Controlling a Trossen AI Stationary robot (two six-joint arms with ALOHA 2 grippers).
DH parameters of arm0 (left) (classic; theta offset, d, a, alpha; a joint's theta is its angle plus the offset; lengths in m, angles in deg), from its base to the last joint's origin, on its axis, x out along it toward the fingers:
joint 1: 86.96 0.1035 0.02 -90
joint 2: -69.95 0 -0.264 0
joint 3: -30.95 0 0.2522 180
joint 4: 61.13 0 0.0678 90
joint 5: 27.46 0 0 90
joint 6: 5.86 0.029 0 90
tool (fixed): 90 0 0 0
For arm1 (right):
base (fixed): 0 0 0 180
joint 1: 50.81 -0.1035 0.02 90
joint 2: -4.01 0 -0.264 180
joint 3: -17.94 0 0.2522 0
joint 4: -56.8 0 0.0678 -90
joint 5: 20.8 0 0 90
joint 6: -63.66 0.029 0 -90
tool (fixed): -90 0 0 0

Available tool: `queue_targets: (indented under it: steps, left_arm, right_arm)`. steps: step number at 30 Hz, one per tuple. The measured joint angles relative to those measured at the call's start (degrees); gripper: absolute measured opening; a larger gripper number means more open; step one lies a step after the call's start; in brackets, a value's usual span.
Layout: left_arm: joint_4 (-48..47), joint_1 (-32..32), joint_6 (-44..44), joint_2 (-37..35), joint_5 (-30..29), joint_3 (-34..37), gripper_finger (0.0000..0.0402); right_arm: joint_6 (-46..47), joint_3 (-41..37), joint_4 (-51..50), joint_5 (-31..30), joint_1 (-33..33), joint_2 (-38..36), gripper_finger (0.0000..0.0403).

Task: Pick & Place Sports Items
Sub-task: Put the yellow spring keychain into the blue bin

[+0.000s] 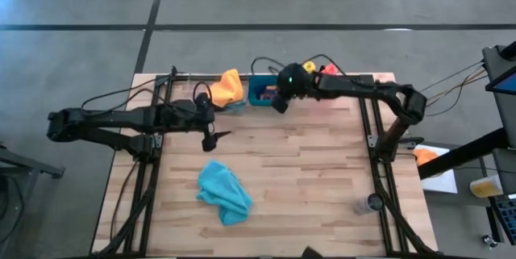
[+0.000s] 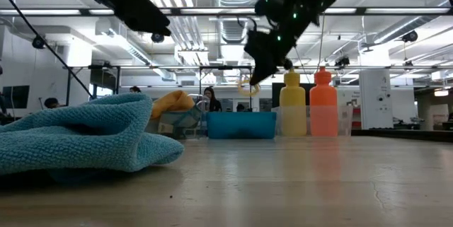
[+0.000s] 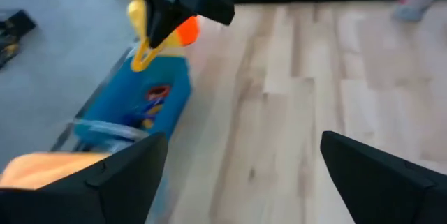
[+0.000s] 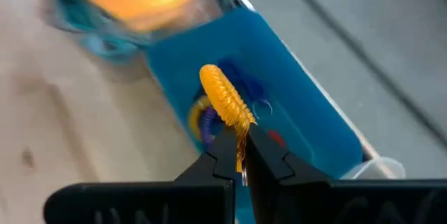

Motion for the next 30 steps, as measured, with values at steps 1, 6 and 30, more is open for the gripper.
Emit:
queue_targets:
  steps: [1, 6, 30]
  left_arm:
    - [-1.1, 0.1, 0.0, -0.5, -0.9, 0.0, 0.0373]
    - [-4.9, 0.8, 1.2, -2.8, -2.3, 0.0, 0.0354]
    - [-9.4, 3.5, 6.4, -3.8, -2.3, 0.9, 0.0337]
  right_arm:
    - [0.0, 0.0, 0.0, 1.1, 1.3, 0.7, 0.0012]
    - [-1.5, 0.0, 1.1, 2.4, 5.2, 3.8, 0.0012]
    - [-5.0, 8.1, -1.1, 3.8, 7.1, 11.7, 0.0012]
